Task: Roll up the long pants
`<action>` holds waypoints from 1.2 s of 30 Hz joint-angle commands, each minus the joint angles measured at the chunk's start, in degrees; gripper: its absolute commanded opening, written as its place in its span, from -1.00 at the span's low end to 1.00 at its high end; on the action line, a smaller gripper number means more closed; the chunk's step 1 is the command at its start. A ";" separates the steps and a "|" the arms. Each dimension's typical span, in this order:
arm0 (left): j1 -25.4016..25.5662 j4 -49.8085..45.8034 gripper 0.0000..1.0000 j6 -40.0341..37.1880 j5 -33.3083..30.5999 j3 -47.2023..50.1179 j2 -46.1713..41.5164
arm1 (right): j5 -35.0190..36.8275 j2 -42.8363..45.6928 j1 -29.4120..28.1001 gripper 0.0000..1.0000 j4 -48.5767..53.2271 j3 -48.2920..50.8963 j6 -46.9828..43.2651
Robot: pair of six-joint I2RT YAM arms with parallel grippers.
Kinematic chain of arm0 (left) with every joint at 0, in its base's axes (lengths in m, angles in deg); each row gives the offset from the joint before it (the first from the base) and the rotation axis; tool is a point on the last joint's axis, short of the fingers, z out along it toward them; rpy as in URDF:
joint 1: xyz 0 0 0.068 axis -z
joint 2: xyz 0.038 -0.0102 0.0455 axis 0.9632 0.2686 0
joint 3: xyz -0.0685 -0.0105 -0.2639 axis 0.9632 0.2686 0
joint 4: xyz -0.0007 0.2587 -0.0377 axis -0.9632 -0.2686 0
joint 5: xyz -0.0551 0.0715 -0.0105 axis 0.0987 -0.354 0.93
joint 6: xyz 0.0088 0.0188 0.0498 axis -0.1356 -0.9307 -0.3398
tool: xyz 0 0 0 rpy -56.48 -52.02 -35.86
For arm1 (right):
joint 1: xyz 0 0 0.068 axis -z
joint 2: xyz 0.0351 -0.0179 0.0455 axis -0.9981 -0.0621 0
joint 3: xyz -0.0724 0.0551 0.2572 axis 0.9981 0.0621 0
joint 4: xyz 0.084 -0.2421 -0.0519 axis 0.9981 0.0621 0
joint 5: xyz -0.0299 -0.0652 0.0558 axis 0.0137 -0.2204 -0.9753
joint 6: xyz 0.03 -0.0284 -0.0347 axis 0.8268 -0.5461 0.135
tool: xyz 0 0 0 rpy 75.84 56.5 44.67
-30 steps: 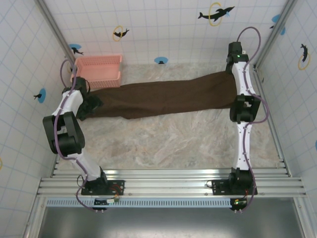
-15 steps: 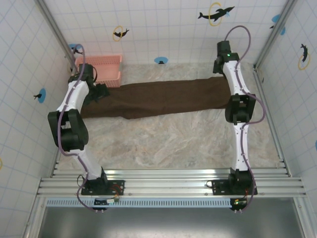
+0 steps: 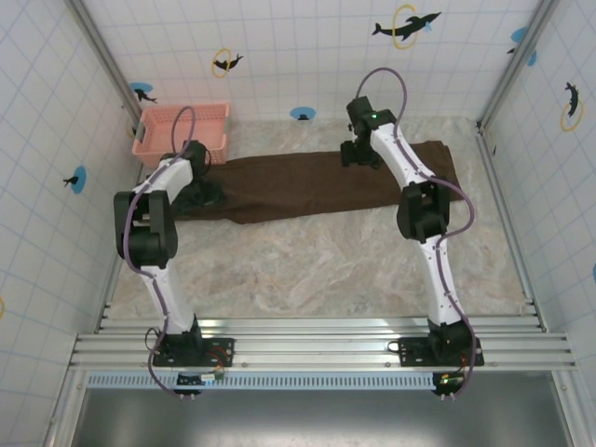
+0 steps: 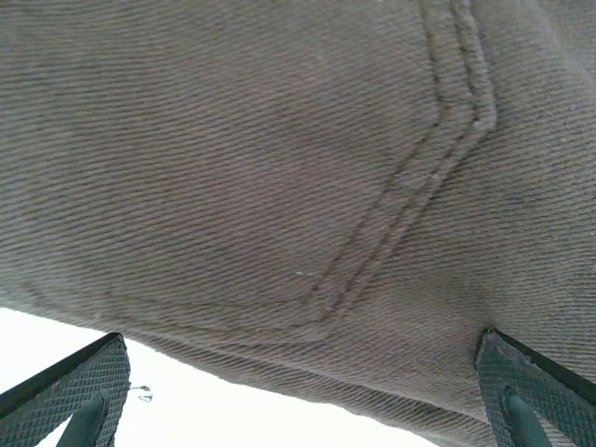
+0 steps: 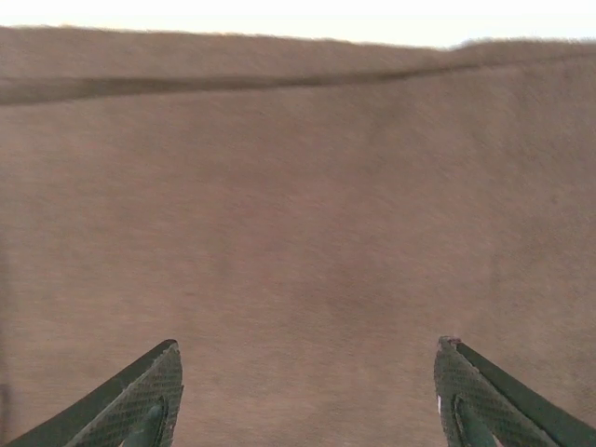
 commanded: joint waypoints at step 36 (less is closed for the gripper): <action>0.69 -10.67 0.94 0.21 9.38 14.82 -7.19 | 1.62 9.14 10.73 0.99 14.33 30.09 -8.83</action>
